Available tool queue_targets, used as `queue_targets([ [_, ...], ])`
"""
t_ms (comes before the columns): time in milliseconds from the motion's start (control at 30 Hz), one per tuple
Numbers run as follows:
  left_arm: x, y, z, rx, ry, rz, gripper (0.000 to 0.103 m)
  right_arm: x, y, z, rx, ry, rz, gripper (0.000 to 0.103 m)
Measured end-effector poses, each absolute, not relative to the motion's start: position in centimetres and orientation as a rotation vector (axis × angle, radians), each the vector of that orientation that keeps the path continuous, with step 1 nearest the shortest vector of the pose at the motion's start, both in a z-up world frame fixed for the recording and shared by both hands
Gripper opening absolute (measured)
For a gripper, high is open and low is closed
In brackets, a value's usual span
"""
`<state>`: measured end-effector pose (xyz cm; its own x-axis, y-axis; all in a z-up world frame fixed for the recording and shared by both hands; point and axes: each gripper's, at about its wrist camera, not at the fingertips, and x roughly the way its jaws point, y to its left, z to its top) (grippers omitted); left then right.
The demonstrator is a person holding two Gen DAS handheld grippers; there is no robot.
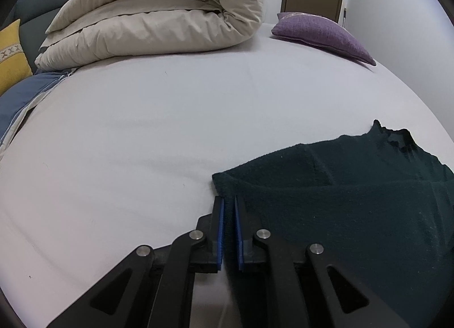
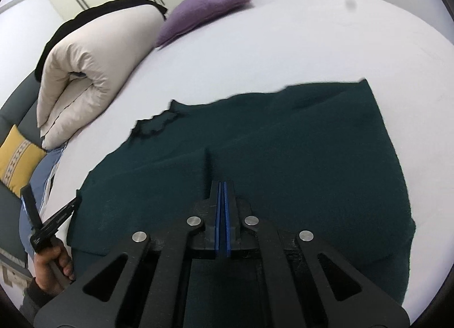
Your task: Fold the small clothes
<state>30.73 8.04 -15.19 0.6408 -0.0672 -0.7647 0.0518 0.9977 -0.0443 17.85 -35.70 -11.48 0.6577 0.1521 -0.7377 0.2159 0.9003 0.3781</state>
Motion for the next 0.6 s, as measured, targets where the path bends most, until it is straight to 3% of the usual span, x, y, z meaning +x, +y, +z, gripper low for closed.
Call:
queue_targets([
  [133,30.5,7.7,-15.5,-0.004,0.858,-0.060,0.010,17.6,-35.8,-12.3,0.537,0.849,0.056,0.006],
  [167,30.5,7.7,-15.5,-0.004,0.857,-0.060,0.010,17.3,-35.8,-12.1,0.546,0.823,0.069,0.017],
  [200,30.5,7.7,-15.5,-0.007,0.858,-0.060,0.010,17.2,-35.6,-11.8,0.544,0.806,0.070,0.040],
  [233,30.5,7.8,-15.6,-0.011,0.858,-0.060,0.012,17.4,-35.2,-11.5,0.531,0.803,0.059,0.052],
  [267,30.5,7.8,-15.6,-0.017,0.859,-0.061,0.012,17.7,-34.9,-11.4,0.523,0.805,0.061,0.058],
  [333,30.5,7.9,-15.7,-0.022,0.859,-0.063,0.012,18.7,-33.9,-11.5,0.469,0.846,0.070,0.055],
  [400,30.4,7.8,-15.6,-0.015,0.861,-0.062,0.012,20.2,-32.7,-12.7,0.405,0.944,0.072,0.015],
  [500,30.5,7.7,-15.4,-0.001,0.873,-0.075,0.012,20.4,-32.1,-12.6,0.348,0.949,0.043,0.006],
  [600,30.5,7.7,-15.2,0.022,0.879,-0.094,0.012,19.4,-31.9,-11.1,0.357,0.903,0.043,0.006],
])
